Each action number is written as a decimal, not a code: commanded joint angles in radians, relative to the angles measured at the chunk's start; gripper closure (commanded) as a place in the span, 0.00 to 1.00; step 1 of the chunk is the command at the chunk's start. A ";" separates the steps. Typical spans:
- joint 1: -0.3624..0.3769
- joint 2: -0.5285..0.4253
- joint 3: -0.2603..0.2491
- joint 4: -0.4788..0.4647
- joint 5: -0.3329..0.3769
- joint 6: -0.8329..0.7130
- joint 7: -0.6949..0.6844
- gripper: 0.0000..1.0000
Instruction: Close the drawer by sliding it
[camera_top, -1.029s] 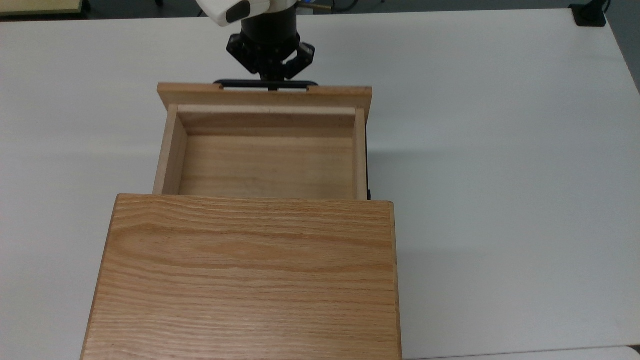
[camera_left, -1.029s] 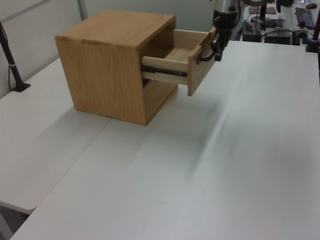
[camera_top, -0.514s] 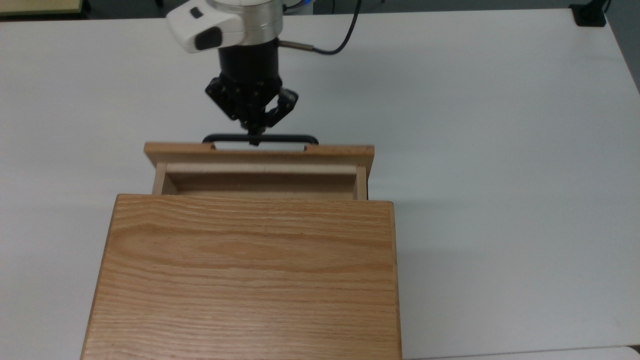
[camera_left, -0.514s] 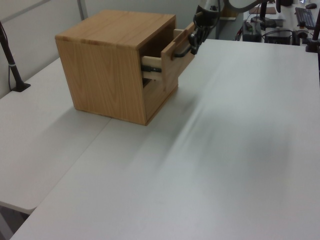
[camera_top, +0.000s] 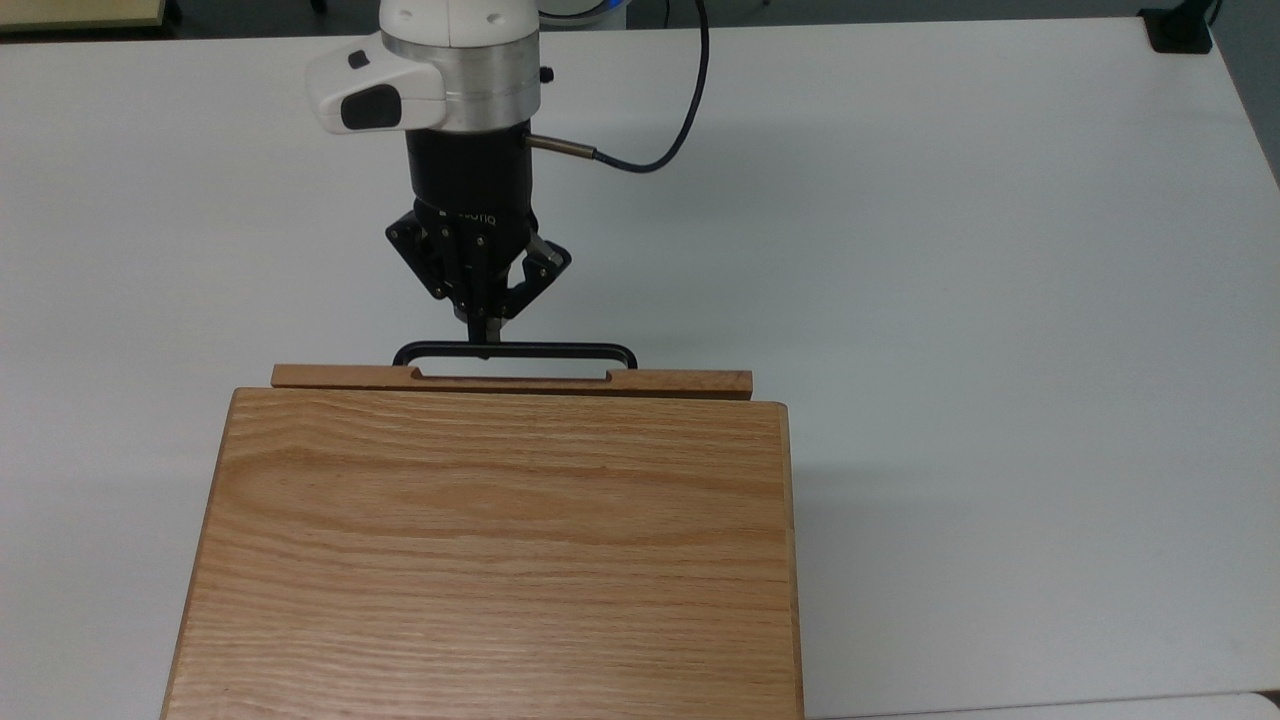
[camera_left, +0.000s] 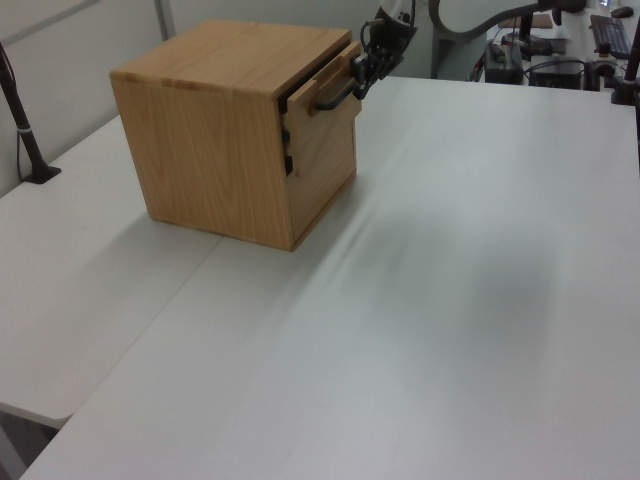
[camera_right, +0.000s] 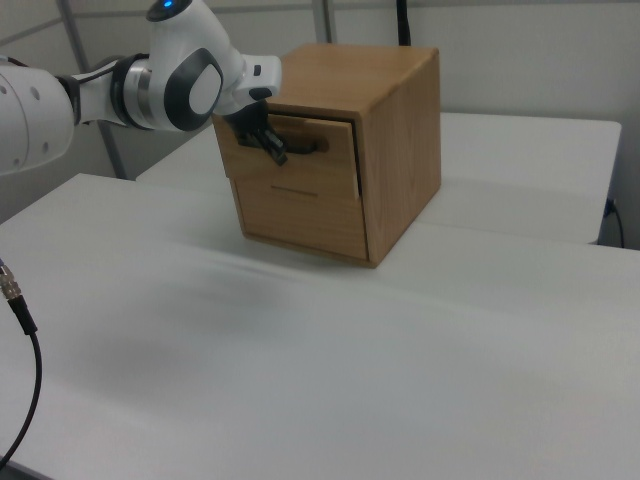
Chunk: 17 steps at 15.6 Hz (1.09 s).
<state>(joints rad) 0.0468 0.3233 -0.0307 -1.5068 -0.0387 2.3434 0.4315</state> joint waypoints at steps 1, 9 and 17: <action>0.004 0.042 -0.003 0.031 -0.012 0.100 0.082 1.00; 0.002 -0.051 0.009 -0.029 -0.061 -0.011 0.073 1.00; 0.018 -0.275 0.041 -0.029 -0.049 -0.577 -0.063 0.29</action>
<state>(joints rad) 0.0544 0.1479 0.0078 -1.4985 -0.0859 1.9065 0.4086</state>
